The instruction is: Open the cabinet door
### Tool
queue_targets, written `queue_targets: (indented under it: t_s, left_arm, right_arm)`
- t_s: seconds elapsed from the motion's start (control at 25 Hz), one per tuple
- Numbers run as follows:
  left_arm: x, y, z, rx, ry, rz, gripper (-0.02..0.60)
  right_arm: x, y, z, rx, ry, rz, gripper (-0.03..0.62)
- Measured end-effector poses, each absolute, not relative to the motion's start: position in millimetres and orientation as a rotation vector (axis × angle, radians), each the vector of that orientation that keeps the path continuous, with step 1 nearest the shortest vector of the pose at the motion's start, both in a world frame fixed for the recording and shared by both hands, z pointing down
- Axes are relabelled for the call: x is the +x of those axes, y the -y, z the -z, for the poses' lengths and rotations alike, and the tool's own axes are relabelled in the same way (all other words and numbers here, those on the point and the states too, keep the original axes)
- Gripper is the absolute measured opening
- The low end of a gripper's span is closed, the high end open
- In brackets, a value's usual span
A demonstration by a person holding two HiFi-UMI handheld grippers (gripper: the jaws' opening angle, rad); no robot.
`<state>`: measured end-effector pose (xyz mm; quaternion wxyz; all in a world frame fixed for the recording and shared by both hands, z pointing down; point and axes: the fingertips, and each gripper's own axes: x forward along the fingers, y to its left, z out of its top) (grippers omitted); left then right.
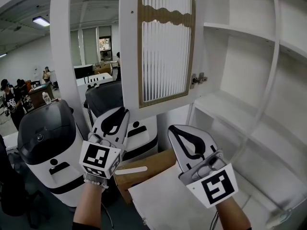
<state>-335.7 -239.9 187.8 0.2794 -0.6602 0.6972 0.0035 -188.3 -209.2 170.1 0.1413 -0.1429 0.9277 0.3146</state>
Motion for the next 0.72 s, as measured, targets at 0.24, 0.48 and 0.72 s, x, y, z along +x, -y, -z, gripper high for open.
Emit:
queue_targets:
  t_s: [0.24,0.48,0.72]
  left_arm:
    - [-333.7,235.3,-188.9,-1.752,-1.876,-0.026,0.028]
    - [-334.8,226.3,-199.9,-1.747,-1.916,-0.053,0.002]
    - [-313.4,214.8,-212.5,-1.767,-1.888,-0.038,0.002]
  right_arm:
    - [-184.8,211.5,-173.5,-0.433,-2.685,-0.911,0.003]
    - [-177.1,213.5,-175.6,-0.464,-2.692,-0.901,0.003]
    - [-169.0,212.1,-188.1,-0.478,-2.711,-0.902,0.003]
